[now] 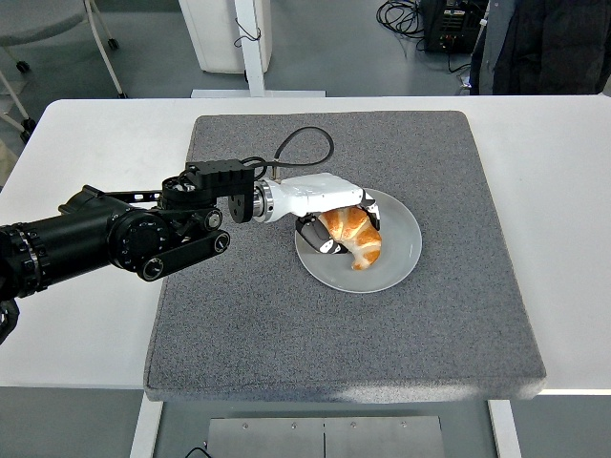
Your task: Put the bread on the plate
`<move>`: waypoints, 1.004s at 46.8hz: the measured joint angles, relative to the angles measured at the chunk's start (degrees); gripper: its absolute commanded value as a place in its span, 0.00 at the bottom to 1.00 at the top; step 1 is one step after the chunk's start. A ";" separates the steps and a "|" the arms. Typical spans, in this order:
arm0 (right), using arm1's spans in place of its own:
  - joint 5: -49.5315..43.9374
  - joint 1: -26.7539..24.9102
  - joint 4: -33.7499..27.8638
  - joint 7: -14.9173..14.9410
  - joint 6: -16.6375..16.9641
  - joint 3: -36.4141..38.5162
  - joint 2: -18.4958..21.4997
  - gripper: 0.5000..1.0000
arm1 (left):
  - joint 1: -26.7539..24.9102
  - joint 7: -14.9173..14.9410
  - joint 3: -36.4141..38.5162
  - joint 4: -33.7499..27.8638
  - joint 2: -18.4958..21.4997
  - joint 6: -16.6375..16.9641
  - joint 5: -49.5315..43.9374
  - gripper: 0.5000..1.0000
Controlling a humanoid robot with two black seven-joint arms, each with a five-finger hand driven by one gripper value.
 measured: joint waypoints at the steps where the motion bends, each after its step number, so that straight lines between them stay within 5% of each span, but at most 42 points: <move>1: -0.01 0.00 0.00 0.00 0.00 0.00 0.00 1.00 | -0.06 0.06 0.00 -0.01 0.00 -0.02 -0.05 0.68; 10: -0.02 0.02 0.01 -0.01 0.00 0.00 0.00 1.00 | -0.43 0.12 -0.21 -0.38 0.00 -0.65 -0.53 0.96; 26: -0.02 0.03 0.01 0.00 0.01 0.00 0.00 1.00 | -2.47 -0.12 -0.93 -2.16 1.22 -1.74 -2.47 0.96; 47: -0.01 -0.02 0.00 -0.03 -0.02 0.00 0.00 1.00 | -11.81 0.09 -3.79 -5.07 6.82 -3.40 -20.37 0.96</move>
